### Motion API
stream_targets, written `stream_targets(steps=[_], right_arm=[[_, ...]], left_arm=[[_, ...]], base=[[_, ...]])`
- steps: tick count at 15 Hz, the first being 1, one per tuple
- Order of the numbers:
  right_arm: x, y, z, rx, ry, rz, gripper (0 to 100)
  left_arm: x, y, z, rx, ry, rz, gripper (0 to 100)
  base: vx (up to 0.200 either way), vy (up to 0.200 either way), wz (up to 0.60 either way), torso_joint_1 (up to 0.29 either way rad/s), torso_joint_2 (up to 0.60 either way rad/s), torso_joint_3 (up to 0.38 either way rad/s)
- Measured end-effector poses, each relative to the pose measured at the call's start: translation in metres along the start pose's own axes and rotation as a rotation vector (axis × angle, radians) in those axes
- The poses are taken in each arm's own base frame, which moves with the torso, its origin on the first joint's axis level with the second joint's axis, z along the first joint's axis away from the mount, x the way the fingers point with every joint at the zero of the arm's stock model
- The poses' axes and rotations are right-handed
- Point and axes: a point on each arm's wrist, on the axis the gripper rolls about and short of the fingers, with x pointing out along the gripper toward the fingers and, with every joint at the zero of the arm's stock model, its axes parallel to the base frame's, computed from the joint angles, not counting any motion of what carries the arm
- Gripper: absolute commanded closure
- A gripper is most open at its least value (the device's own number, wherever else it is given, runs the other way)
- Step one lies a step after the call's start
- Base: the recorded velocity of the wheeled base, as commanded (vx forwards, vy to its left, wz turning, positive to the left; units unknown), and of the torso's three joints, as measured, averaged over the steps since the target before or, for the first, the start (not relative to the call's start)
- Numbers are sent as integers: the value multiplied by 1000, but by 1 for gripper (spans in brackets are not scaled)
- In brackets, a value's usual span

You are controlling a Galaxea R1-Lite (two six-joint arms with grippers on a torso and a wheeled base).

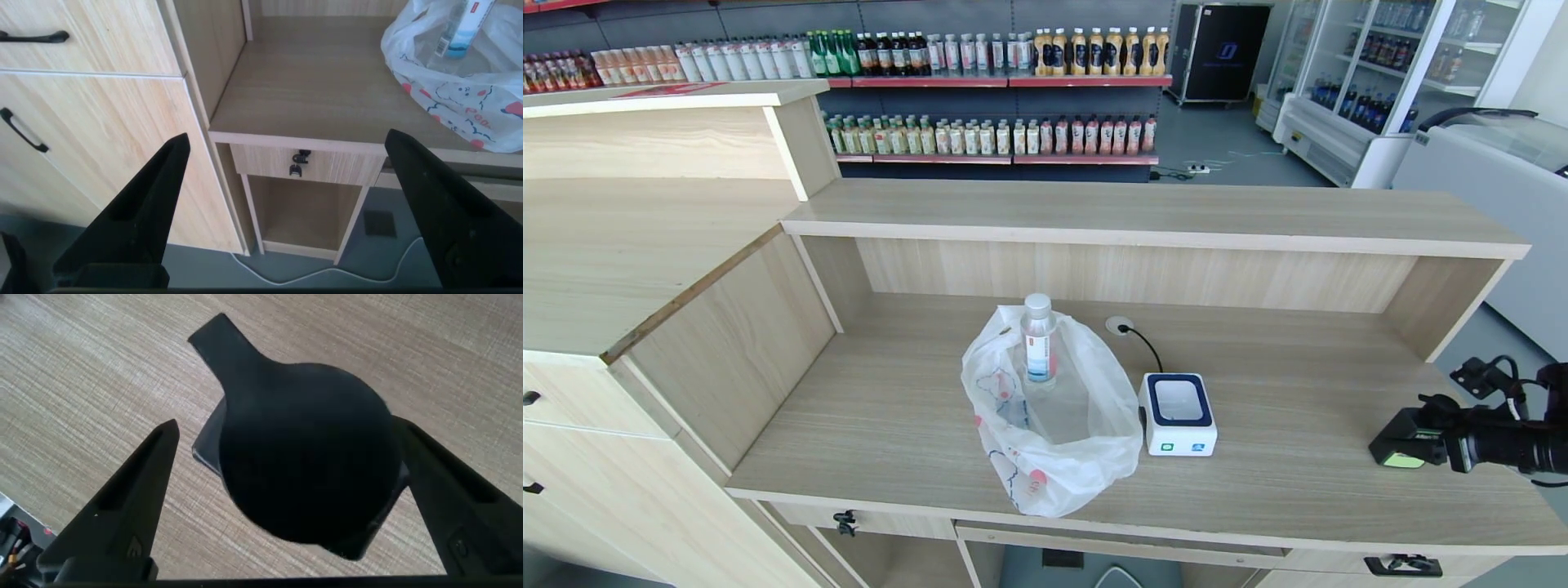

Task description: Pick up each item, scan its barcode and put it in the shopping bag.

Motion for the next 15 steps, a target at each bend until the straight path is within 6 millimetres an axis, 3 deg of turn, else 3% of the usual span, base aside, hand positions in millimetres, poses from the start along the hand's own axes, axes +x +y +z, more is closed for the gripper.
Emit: stream_targets(steps=[7,8,15], right_arm=[[25,4,1,-26,4,51,0],[27,5,0,-30,5,55,100],[30,6,1,-40,3,61,100]], left_arm=[[0,0,0,0,0,0,0],[0,0,0,0,0,0,0],[0,0,0,0,0,0,0]], base=[[0,0,0,0,0,0],[0,0,0,0,0,0],[0,0,0,0,0,0]])
